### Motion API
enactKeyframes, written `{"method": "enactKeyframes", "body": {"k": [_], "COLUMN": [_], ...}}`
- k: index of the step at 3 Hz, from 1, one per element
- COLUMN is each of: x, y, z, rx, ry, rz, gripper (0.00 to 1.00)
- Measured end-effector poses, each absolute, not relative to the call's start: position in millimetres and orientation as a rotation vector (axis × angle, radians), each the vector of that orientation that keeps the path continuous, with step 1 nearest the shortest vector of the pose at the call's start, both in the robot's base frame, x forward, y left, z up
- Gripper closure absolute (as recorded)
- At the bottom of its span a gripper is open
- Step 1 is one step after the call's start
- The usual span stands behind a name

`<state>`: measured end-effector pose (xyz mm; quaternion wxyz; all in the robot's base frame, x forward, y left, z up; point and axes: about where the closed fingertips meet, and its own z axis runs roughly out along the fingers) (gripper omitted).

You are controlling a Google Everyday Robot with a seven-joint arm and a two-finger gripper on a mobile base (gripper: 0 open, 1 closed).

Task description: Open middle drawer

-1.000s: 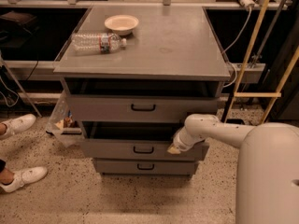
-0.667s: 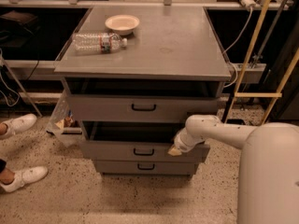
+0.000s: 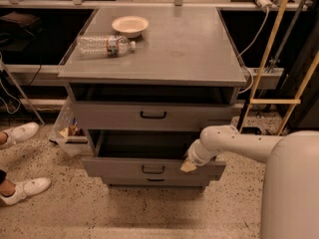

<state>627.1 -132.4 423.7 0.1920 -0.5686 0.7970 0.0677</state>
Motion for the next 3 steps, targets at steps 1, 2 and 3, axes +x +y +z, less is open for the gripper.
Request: {"method": "enactKeyframes", "body": {"k": [1, 2, 3], "x": [627.1, 615.9, 602.2], "y": [-132.4, -132.2, -130.6], "z": [423.7, 425.6, 438.8], "rx": [-1.596, -1.596, -1.586], "ry": [2.238, 2.223, 2.175], "rz": [0.19, 0.193, 0.17], "gripper": [1.0, 1.0, 1.0]}}
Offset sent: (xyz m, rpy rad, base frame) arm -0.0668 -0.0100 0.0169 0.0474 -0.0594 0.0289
